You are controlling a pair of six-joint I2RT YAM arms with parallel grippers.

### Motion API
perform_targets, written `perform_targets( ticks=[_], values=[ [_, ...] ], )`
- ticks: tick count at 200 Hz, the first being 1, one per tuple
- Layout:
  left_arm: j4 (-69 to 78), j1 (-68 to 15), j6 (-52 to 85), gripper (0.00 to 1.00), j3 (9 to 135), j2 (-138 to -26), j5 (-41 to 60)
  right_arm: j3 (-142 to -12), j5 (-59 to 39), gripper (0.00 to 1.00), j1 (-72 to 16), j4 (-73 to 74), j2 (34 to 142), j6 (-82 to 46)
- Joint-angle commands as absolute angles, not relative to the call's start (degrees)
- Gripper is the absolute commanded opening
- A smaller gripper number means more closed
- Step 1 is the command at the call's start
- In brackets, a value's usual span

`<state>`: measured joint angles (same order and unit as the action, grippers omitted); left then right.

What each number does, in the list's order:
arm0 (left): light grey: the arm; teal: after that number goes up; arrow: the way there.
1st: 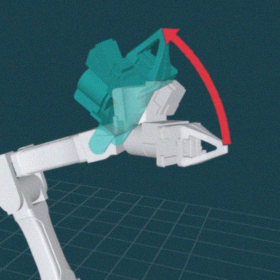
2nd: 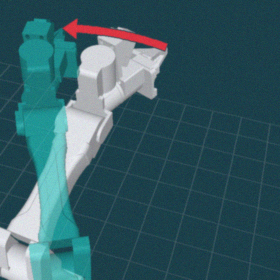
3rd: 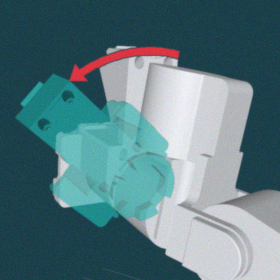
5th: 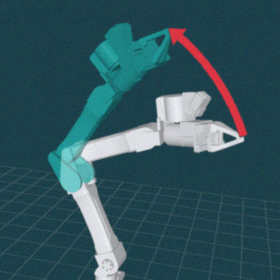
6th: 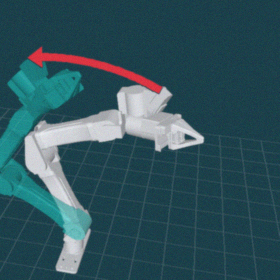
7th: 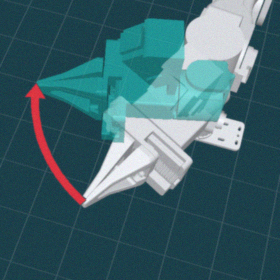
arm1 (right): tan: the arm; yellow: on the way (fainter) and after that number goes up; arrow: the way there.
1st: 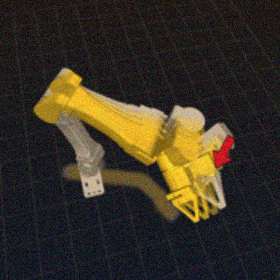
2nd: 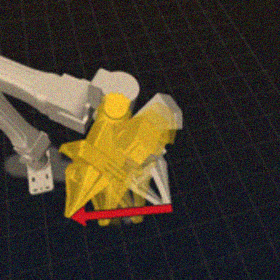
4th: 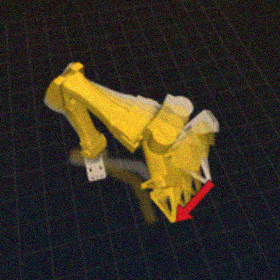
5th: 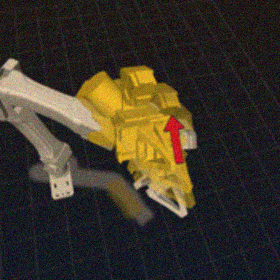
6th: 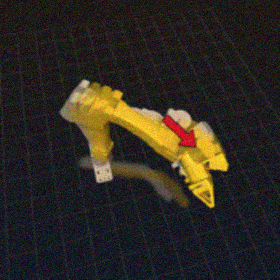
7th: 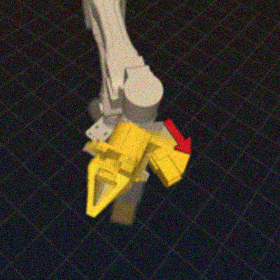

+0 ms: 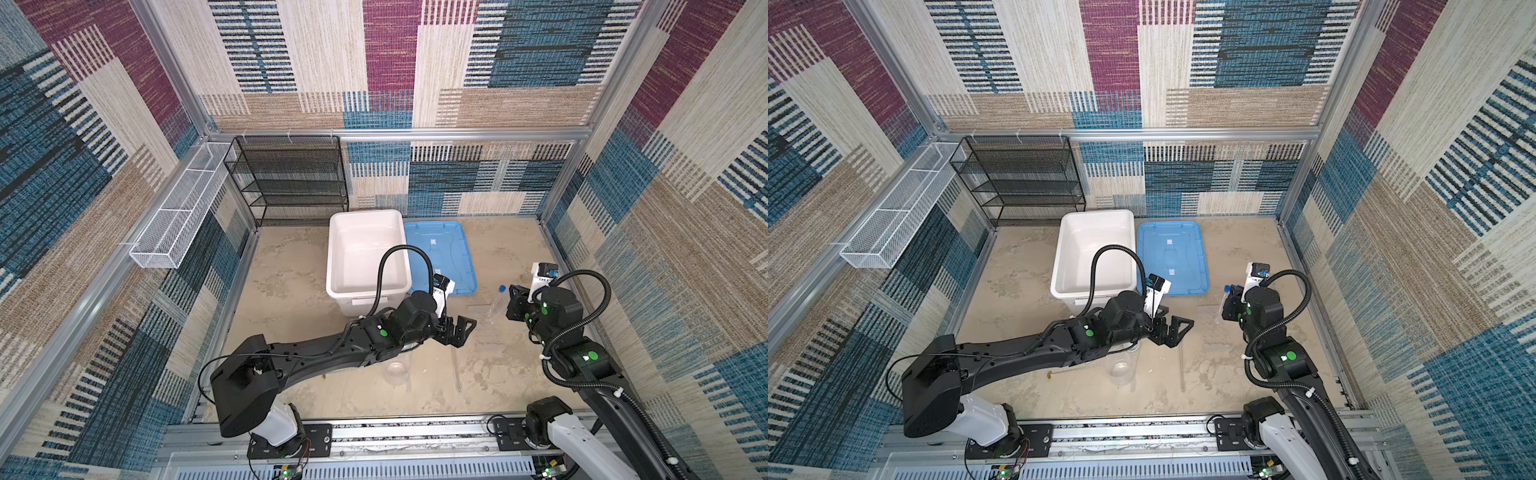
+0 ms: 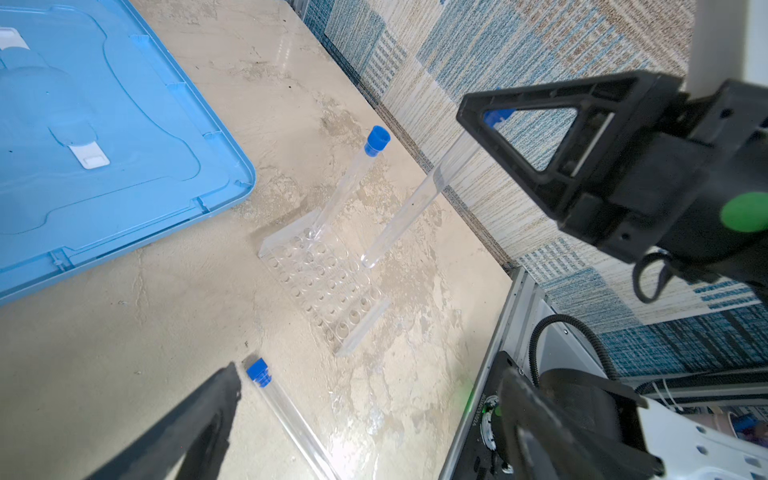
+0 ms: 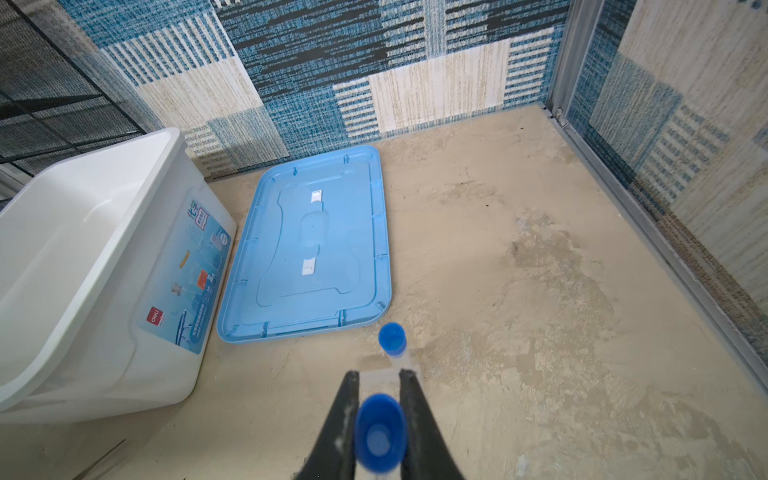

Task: Organize the chemistry lab equipment
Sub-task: 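Open the left gripper while the right gripper carries the tube toward the clear rack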

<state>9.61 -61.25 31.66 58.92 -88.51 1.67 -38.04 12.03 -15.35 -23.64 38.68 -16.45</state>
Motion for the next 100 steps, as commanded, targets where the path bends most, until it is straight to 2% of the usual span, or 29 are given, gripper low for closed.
perform_targets(
  ticks=[1, 29, 100],
  values=[
    [9.8, -61.3, 32.4, 0.99, 59.8, -89.1, 4.4, -37.5, 15.2, 0.17, -15.3, -20.5, 39.3, -17.2],
    [10.9, -61.3, 31.8, 0.99, 60.4, -90.4, 9.3, -35.5, 18.5, 0.18, -15.3, -17.3, 38.7, -18.0],
    [13.4, -61.3, 33.0, 0.99, 59.3, -91.3, 11.1, -32.3, 22.0, 0.17, -15.3, -13.7, 41.0, -18.4]
  ],
)
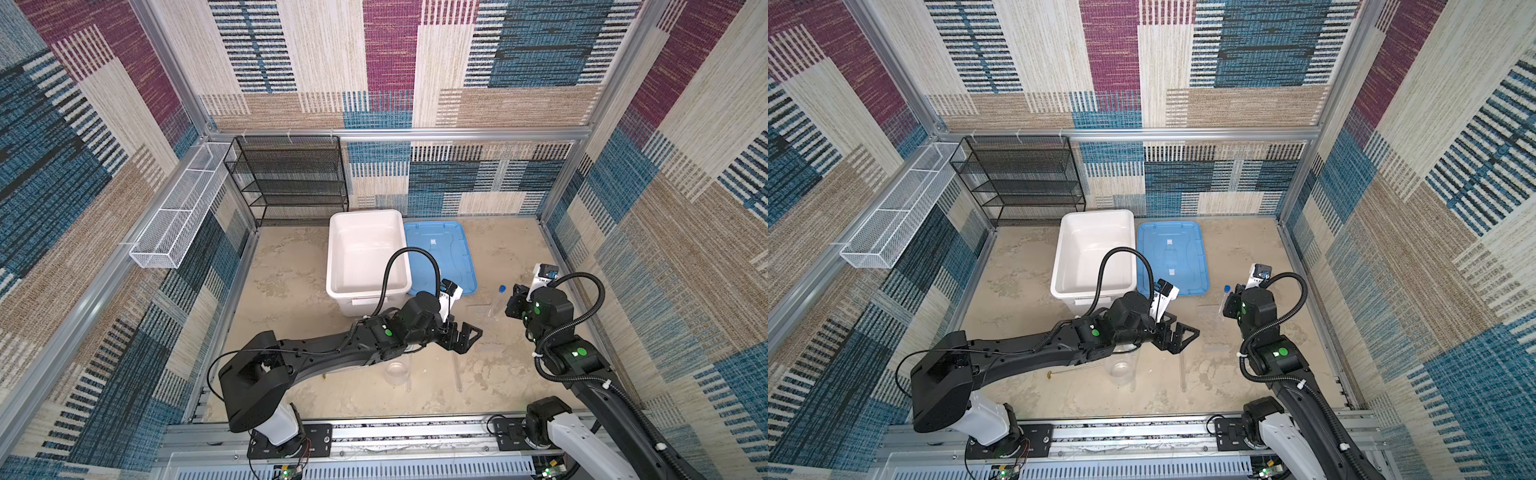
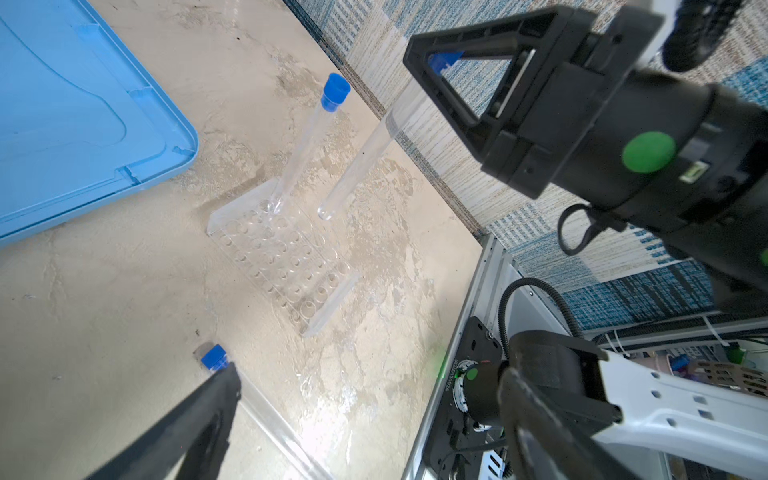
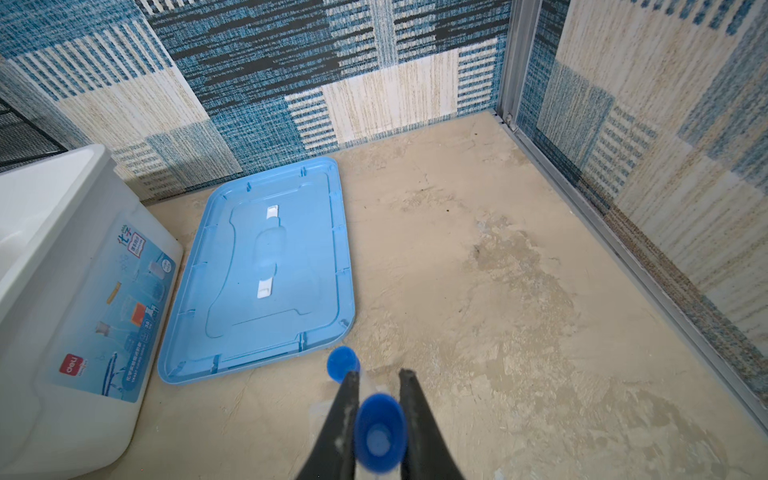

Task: Organize the chemistry lab equipment
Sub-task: 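Lower the tube into the clear rack with the right gripper and open it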

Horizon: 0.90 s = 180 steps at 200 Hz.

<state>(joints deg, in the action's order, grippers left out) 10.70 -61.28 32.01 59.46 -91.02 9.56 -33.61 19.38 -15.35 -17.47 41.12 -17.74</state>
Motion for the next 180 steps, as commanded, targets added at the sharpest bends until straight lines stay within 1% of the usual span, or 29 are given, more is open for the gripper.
perform_targets(
  ticks=[1, 66, 98, 180],
  values=[
    [13.4, -61.3, 33.0, 0.99, 59.3, -91.4, 11.1, -32.2, 21.9, 0.17, -15.3, -13.6, 41.0, -18.5],
    [14.8, -61.3, 33.5, 0.99, 59.1, -93.0, 13.3, -29.1, 21.6, 0.17, -15.4, -9.3, 41.8, -18.8],
    [14.8, -61.3, 33.2, 0.99, 59.2, -93.4, 13.5, -29.0, 21.8, 0.16, -15.4, -7.9, 43.7, -18.2],
    [14.8, -61.2, 33.3, 0.99, 58.2, -93.4, 13.1, -26.8, 22.0, 0.16, -15.7, -6.7, 44.5, -18.2]
  ],
)
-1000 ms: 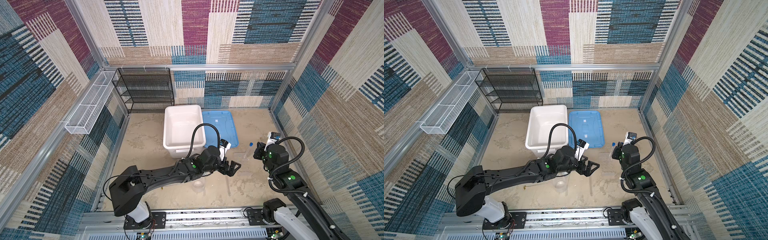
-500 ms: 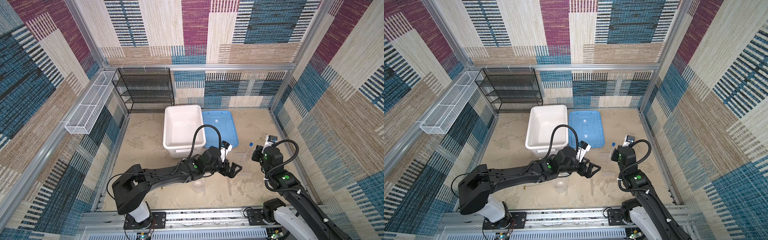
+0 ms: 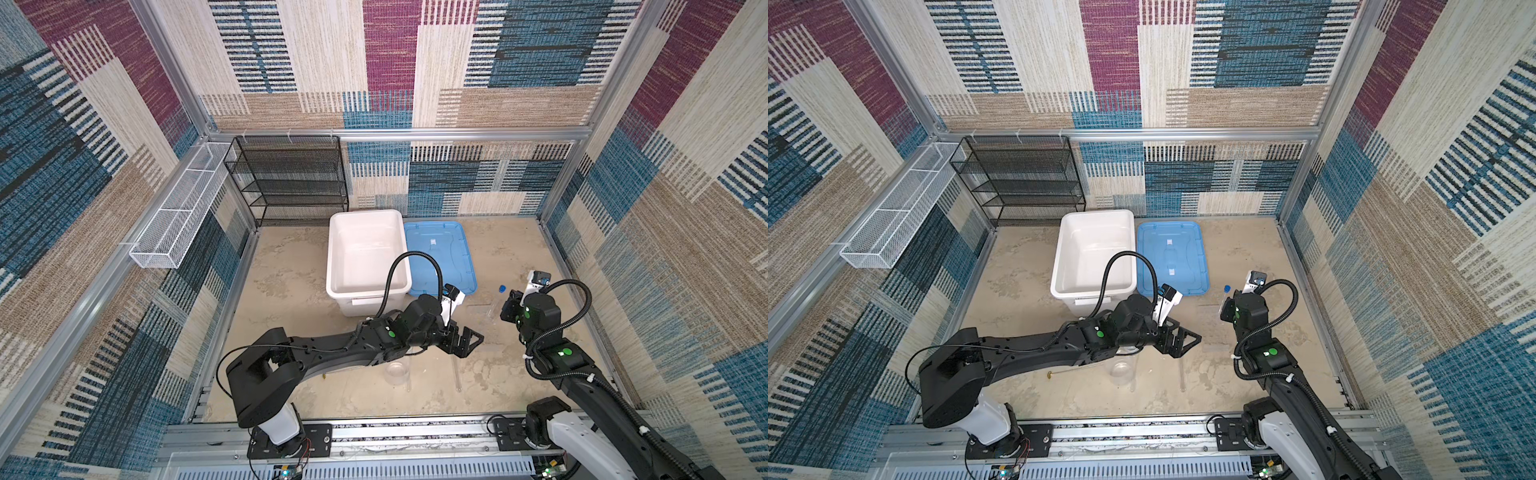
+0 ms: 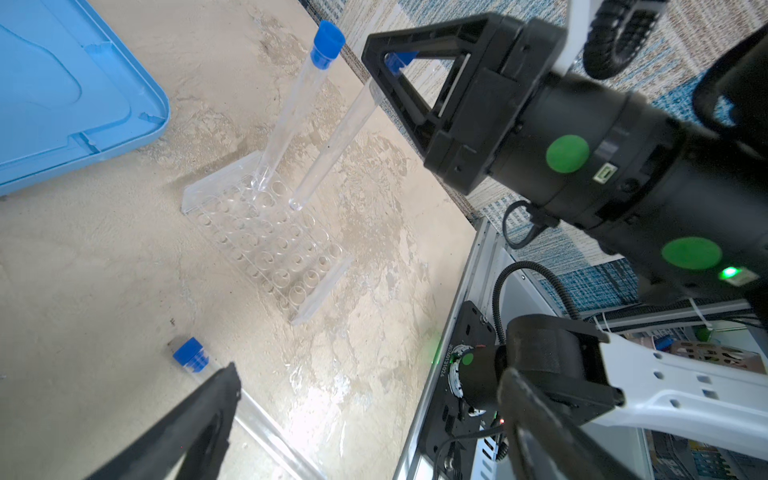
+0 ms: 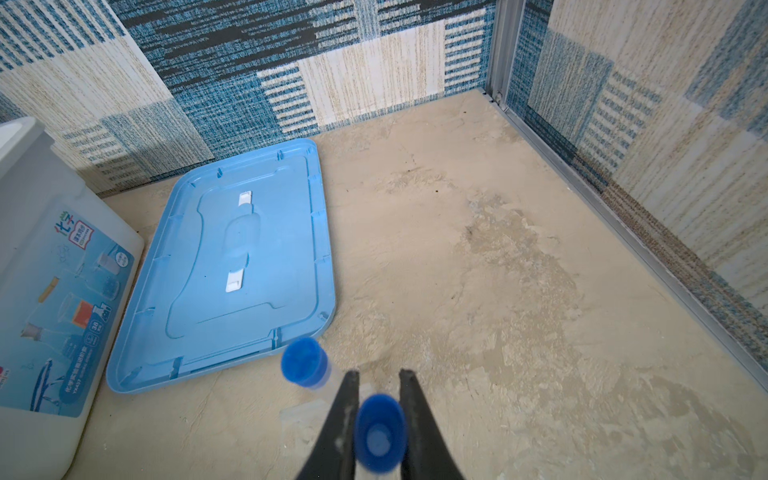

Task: Organize the chemistry lab equipment
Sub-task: 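Lower the tube into the clear rack with the right gripper and open it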

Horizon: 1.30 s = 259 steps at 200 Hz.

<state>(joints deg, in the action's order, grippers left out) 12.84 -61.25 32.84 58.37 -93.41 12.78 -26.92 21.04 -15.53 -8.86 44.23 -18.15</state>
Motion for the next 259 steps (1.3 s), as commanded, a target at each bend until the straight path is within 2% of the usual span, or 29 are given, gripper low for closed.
perform_targets(
  ticks=[1, 98, 259],
  values=[
    [14.8, -61.2, 33.4, 0.99, 58.2, -93.4, 13.0, -26.8, 22.0, 0.16, -15.7, -6.7, 44.5, -18.2],
    [15.4, -61.1, 33.9, 0.99, 57.6, -93.6, 11.9, -24.1, 21.3, 0.2, -16.4, -2.7, 46.4, -14.9],
    [16.2, -60.1, 34.8, 0.99, 57.4, -94.8, 13.0, -20.0, 23.8, 0.15, -20.5, 5.2, 46.4, -8.2]
  ],
)
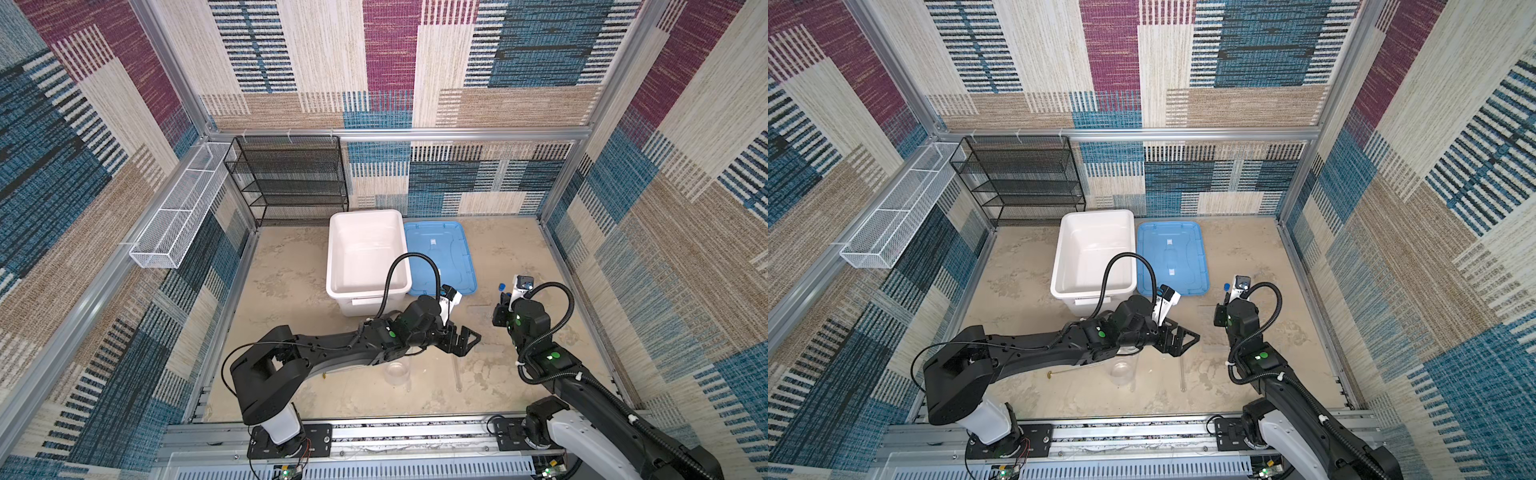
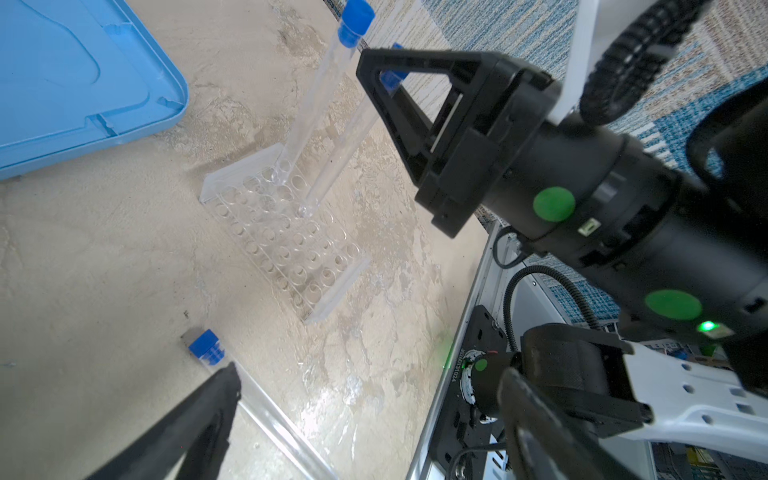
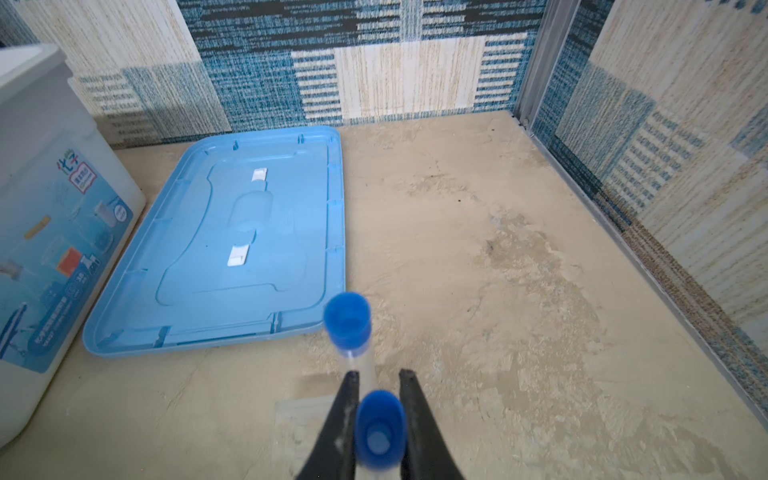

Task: Organize the chemistry lab equipment
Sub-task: 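Lower the tube into the clear rack with the right gripper and open it, then lower the left gripper over a third blue-capped tube while the right gripper withdraws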

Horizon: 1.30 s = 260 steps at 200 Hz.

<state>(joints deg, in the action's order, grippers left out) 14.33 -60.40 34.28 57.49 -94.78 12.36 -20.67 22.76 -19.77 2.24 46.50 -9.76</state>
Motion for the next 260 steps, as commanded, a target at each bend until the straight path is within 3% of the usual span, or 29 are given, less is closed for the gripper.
perform_targets(
  ticks=[1, 72, 96, 161, 175, 186, 218, 260],
  values=[
    [16.2, -60.1, 34.7, 0.99, 57.4, -94.8, 13.0, -20.0, 23.9, 0.15, -20.5, 5.3, 46.4, -8.2],
    [16.5, -59.2, 35.3, 0.99, 57.0, -95.2, 14.1, -17.6, 23.5, 0.17, -20.7, 8.4, 47.7, -8.9],
    [16.1, -59.2, 35.1, 0.99, 57.0, -95.0, 14.0, -17.4, 23.4, 0.35, -20.7, 7.9, 46.4, -9.5],
    [10.6, -59.5, 33.4, 0.99, 58.5, -92.8, 11.6, -20.6, 24.3, 0.68, -20.7, 1.4, 41.6, -13.6],
    [9.5, -59.8, 32.8, 0.99, 58.3, -91.4, 10.0, -22.0, 25.5, 0.82, -20.7, -1.2, 39.8, -15.8],
    [7.5, -59.8, 32.2, 0.99, 58.8, -90.4, 9.0, -22.8, 25.9, 1.0, -20.7, -2.8, 38.0, -17.2],
    [-3.9, -59.8, 28.6, 0.99, 63.7, -89.3, 7.2, -27.7, 24.5, 0.99, -20.7, -8.2, 35.8, -21.7],
    [-18.5, -60.6, 24.7, 0.98, 71.6, -93.8, 7.7, -39.0, 12.7, 0.99, -20.7, -20.1, 38.1, -25.8]
  ],
)
